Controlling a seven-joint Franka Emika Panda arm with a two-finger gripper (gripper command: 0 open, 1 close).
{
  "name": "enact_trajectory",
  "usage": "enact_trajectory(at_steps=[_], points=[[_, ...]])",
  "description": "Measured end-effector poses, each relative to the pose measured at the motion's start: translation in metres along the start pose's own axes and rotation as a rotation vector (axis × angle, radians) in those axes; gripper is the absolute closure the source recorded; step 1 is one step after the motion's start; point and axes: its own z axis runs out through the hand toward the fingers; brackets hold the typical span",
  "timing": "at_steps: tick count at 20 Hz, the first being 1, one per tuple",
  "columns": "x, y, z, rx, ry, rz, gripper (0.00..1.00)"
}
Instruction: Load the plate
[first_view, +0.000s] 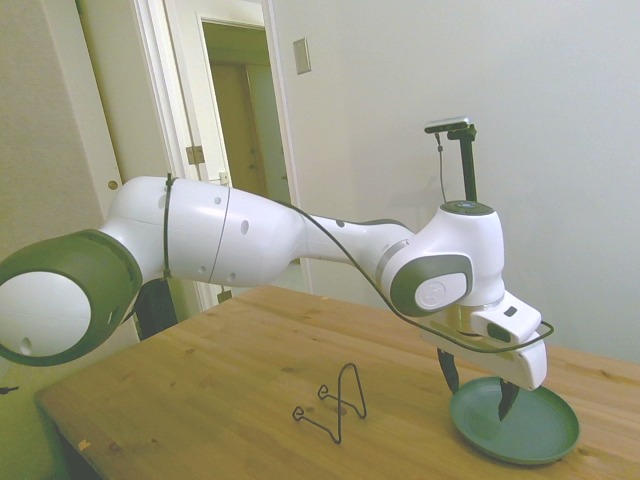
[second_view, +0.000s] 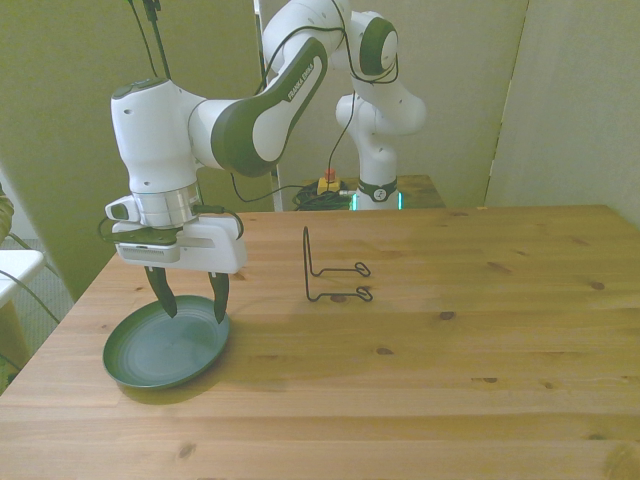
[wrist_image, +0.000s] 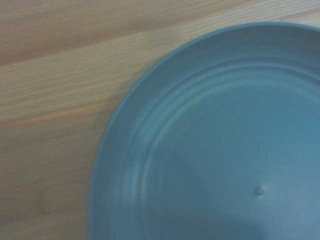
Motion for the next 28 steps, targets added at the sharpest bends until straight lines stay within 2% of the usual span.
enact_trajectory(at_steps=[9, 17, 21, 26, 27, 28], points=[[0.038, 0.048, -0.013, -0.067, 0.125, 0.082, 0.00], [0.079, 0.065, 0.014, -0.114, 0.161, 0.132, 0.00], [0.088, 0.060, 0.016, -0.070, 0.130, 0.128, 0.00], [0.094, 0.068, 0.026, -0.033, 0.033, 0.092, 0.00], [0.095, 0.070, 0.028, -0.025, 0.019, 0.085, 1.00], [0.096, 0.071, 0.029, -0.018, 0.003, 0.079, 1.00]])
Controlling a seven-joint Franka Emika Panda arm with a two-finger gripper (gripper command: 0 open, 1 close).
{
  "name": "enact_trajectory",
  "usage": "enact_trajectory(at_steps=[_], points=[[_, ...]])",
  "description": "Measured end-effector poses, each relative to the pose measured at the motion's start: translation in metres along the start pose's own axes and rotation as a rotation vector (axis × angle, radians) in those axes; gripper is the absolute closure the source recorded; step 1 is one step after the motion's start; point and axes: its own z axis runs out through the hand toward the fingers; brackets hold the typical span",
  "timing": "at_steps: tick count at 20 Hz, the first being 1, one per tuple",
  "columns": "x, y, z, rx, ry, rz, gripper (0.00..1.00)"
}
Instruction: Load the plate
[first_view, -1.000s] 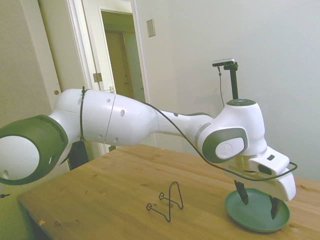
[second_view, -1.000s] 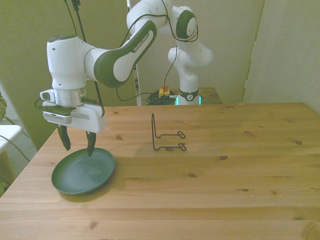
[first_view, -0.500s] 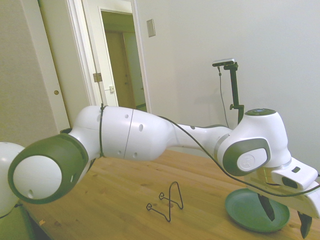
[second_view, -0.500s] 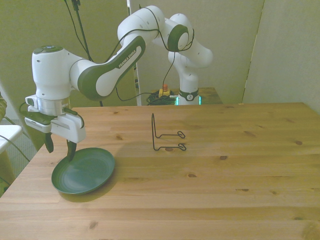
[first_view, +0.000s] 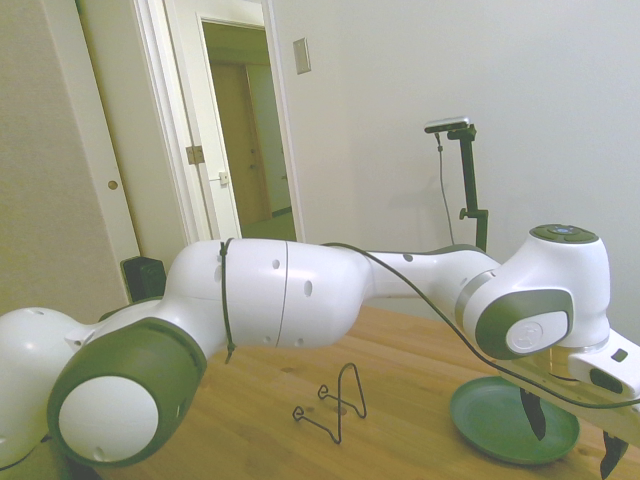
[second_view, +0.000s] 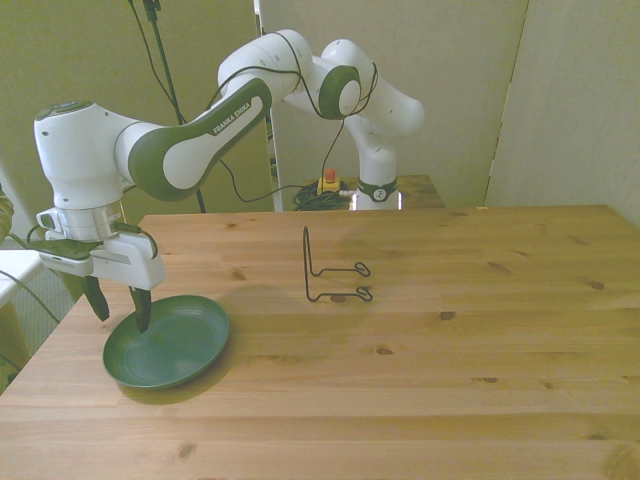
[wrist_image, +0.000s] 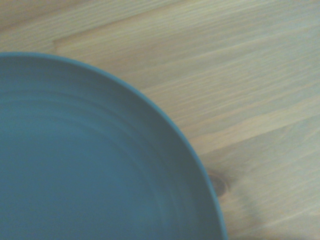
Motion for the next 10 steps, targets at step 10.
enact_trajectory(at_steps=[10], points=[[-0.011, -0.027, -0.010, 0.051, -0.053, -0.058, 1.00]])
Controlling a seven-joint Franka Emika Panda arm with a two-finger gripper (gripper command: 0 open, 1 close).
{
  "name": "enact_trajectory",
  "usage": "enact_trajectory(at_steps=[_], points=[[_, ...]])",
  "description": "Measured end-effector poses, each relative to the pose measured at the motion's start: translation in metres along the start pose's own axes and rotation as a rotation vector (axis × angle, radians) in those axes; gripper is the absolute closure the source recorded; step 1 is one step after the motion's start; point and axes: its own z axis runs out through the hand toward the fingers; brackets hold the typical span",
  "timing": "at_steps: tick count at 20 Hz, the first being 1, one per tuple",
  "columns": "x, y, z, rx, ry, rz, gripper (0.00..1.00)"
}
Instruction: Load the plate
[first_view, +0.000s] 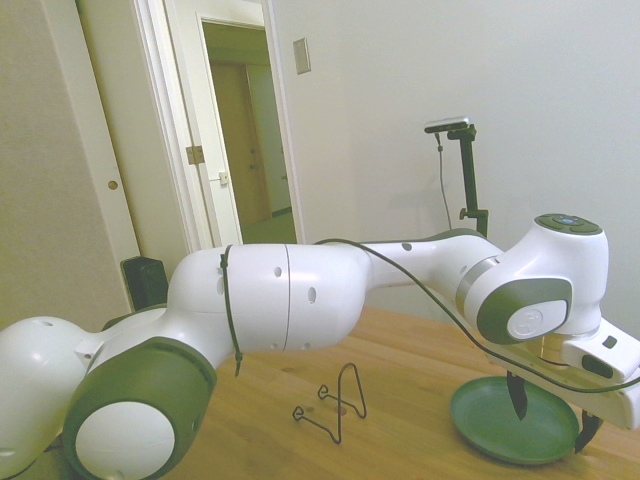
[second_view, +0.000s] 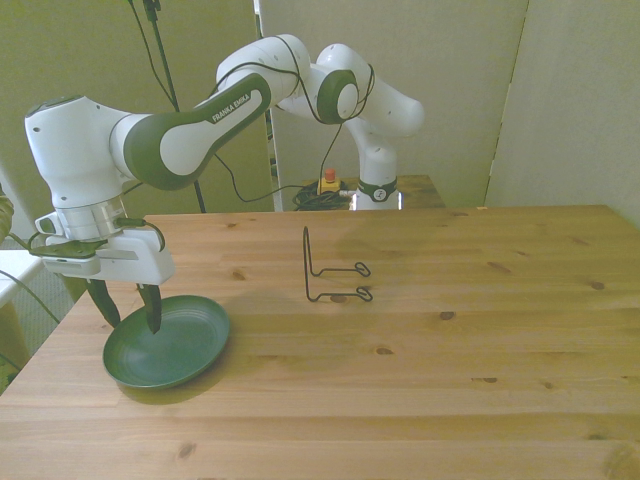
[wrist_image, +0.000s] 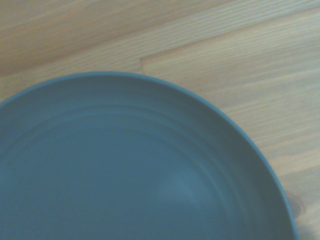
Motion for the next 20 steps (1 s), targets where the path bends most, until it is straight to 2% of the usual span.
enact_trajectory(at_steps=[9, 15, 20], points=[[0.005, 0.016, 0.014, -0.033, -0.049, 0.015, 1.00], [0.021, 0.036, 0.019, -0.022, -0.032, 0.025, 1.00], [0.021, 0.026, 0.010, 0.000, -0.019, 0.010, 1.00]])
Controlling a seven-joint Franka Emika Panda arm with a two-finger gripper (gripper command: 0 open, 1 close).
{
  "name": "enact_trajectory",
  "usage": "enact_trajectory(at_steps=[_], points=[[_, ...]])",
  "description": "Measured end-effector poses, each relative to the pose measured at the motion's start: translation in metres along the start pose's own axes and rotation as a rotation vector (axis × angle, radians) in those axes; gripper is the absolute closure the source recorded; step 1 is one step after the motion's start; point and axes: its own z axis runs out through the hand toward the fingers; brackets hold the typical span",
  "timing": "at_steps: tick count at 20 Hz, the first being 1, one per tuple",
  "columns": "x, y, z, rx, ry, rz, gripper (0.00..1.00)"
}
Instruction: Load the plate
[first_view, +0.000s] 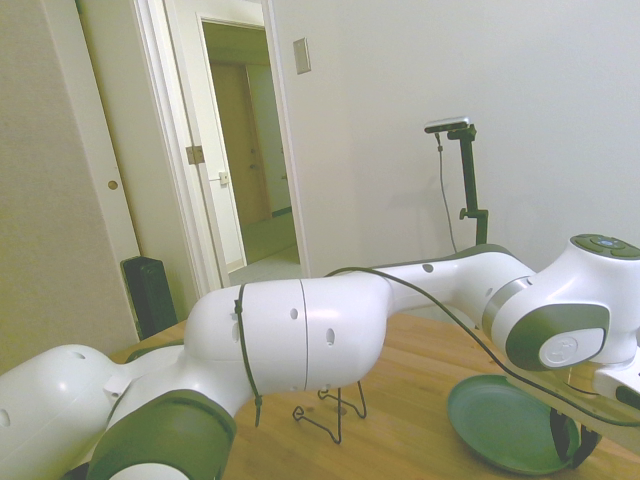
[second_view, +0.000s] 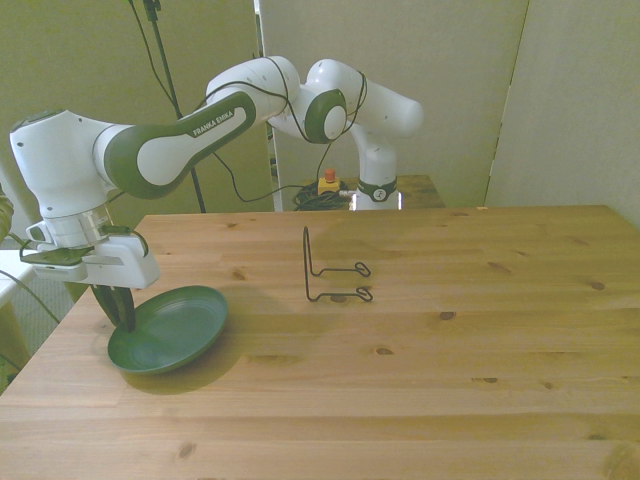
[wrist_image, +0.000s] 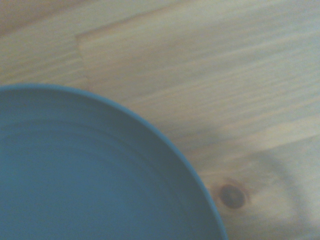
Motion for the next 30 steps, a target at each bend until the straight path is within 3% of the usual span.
enact_trajectory(at_steps=[7, 19, 30], points=[[-0.017, -0.037, -0.015, 0.032, 0.000, -0.068, 1.00], [-0.083, -0.078, -0.120, 0.081, 0.056, -0.205, 1.00], [-0.176, -0.053, -0.203, 0.132, 0.116, -0.251, 1.00]])
